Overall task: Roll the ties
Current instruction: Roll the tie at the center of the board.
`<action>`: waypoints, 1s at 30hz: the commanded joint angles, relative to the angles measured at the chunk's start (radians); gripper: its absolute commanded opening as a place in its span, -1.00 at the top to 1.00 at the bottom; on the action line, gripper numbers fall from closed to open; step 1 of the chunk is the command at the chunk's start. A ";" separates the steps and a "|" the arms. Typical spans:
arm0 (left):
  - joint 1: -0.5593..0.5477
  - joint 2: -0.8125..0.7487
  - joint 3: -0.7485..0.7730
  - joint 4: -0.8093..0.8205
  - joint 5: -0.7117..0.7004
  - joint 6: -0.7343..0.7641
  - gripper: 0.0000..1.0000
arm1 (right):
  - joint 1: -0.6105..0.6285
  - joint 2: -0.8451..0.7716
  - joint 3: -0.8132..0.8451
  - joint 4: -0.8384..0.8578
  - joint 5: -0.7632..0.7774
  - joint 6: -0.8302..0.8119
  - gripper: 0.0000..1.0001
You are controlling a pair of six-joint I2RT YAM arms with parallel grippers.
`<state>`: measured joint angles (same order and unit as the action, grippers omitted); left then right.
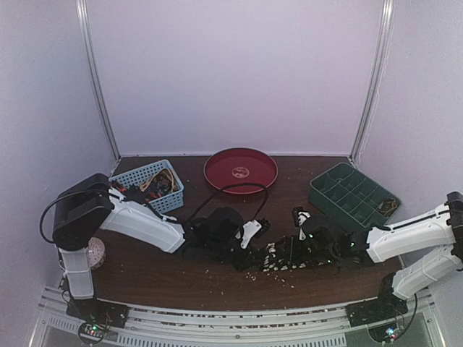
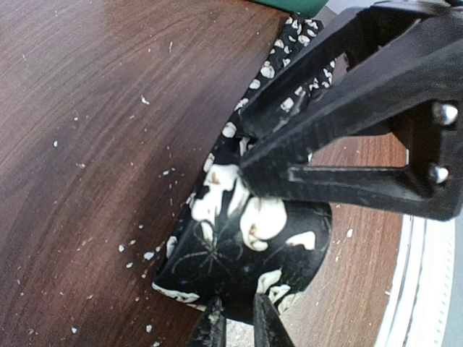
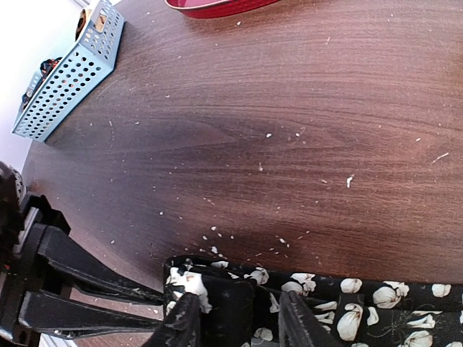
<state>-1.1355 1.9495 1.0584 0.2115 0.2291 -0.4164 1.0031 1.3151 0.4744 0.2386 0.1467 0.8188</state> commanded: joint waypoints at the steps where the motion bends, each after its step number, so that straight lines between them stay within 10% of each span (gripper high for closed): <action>1: -0.006 0.008 0.035 0.042 0.010 0.016 0.69 | -0.004 0.008 -0.011 -0.032 0.002 0.013 0.27; 12: 0.010 -0.130 -0.051 -0.018 -0.200 -0.049 0.70 | -0.007 0.037 -0.055 0.018 -0.031 0.041 0.36; 24: 0.019 -0.200 -0.136 0.061 -0.129 -0.067 0.69 | 0.009 0.146 -0.064 0.217 -0.159 0.131 0.38; 30: 0.019 -0.198 -0.192 0.127 -0.068 0.153 0.22 | 0.011 0.110 -0.062 0.174 -0.115 0.114 0.34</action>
<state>-1.1198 1.7668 0.8909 0.2573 0.1028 -0.4175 1.0092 1.4521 0.4145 0.4480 0.0185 0.9360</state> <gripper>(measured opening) 0.340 0.316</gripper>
